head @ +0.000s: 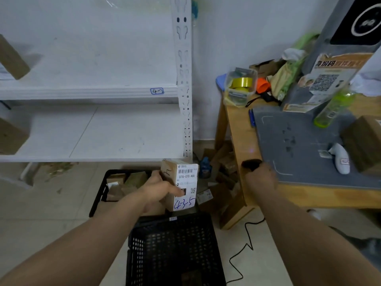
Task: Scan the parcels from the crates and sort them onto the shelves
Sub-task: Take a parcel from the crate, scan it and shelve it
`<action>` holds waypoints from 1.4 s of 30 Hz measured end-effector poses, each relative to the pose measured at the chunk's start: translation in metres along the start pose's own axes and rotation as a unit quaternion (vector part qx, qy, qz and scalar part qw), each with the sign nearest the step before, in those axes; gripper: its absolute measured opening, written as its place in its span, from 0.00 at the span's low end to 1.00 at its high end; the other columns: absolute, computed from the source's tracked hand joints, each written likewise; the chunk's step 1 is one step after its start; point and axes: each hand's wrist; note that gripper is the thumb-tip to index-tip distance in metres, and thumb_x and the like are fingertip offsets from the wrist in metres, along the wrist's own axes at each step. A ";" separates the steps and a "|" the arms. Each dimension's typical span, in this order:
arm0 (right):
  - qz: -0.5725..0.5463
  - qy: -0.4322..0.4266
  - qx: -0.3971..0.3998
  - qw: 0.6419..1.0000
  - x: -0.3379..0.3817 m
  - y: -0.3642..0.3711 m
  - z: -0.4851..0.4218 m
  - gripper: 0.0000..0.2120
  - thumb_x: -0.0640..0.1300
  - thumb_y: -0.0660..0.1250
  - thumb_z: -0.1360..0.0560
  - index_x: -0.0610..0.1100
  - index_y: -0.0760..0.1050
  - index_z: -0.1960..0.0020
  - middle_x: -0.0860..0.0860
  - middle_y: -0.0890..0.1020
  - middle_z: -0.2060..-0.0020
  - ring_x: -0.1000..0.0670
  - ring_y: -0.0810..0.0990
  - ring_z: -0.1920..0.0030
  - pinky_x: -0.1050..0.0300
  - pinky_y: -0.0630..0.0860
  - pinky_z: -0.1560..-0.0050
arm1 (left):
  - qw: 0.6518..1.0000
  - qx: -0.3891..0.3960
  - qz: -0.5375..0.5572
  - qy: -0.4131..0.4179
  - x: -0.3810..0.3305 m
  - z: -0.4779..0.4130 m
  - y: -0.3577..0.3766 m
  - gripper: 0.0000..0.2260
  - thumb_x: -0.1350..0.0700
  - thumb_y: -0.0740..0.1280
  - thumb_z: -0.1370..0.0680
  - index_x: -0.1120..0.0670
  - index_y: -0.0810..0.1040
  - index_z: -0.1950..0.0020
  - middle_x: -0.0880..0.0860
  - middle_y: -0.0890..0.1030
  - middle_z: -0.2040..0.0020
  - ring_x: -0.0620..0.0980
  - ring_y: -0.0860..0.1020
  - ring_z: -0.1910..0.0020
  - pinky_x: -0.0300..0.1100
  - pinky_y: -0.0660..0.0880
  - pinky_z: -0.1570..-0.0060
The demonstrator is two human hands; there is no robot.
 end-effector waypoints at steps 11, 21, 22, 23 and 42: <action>-0.083 0.052 0.107 0.989 -0.032 0.019 -0.036 0.17 0.34 0.64 0.22 0.35 0.69 0.33 0.37 0.77 0.42 0.37 0.78 0.46 0.46 0.77 0.46 | 0.999 -0.027 0.011 -0.034 0.022 -0.010 0.011 0.39 0.62 0.81 0.37 0.53 0.68 0.31 0.52 0.83 0.42 0.56 0.81 0.44 0.52 0.83 0.53; -0.269 -0.012 0.386 0.882 0.027 0.011 0.065 0.29 0.24 0.65 0.33 0.46 0.72 0.36 0.40 0.81 0.49 0.41 0.80 0.53 0.46 0.77 0.54 | 0.983 -0.154 0.087 -0.041 0.026 -0.004 -0.038 0.26 0.62 0.81 0.37 0.61 0.78 0.42 0.56 0.86 0.50 0.57 0.85 0.52 0.54 0.83 0.48; -0.290 -0.034 0.401 0.868 0.035 0.009 0.076 0.28 0.25 0.66 0.32 0.45 0.73 0.36 0.40 0.80 0.54 0.42 0.80 0.57 0.47 0.76 0.57 | 0.981 -0.168 0.094 -0.033 0.024 -0.001 -0.043 0.21 0.64 0.80 0.35 0.60 0.79 0.45 0.57 0.87 0.51 0.57 0.85 0.53 0.53 0.83 0.49; -0.305 -0.051 0.413 0.856 0.042 0.007 0.087 0.25 0.26 0.67 0.29 0.45 0.73 0.36 0.40 0.79 0.59 0.44 0.78 0.61 0.49 0.76 0.61 | 0.978 -0.181 0.101 -0.026 0.022 0.004 -0.045 0.16 0.66 0.79 0.34 0.59 0.80 0.49 0.58 0.86 0.51 0.58 0.85 0.53 0.53 0.82 0.50; -0.282 -0.165 0.392 0.860 0.073 0.006 0.166 0.11 0.43 0.73 0.23 0.38 0.79 0.45 0.47 0.78 0.66 0.48 0.77 0.65 0.54 0.77 0.62 | 0.974 -0.190 0.121 -0.014 0.063 0.015 -0.088 0.41 0.58 0.83 0.44 0.61 0.68 0.35 0.58 0.85 0.50 0.59 0.85 0.55 0.53 0.84 0.57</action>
Point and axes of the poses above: each hand's wrist, its own z-axis away from the middle knuckle, its own y-axis out of the palm, x = y × z
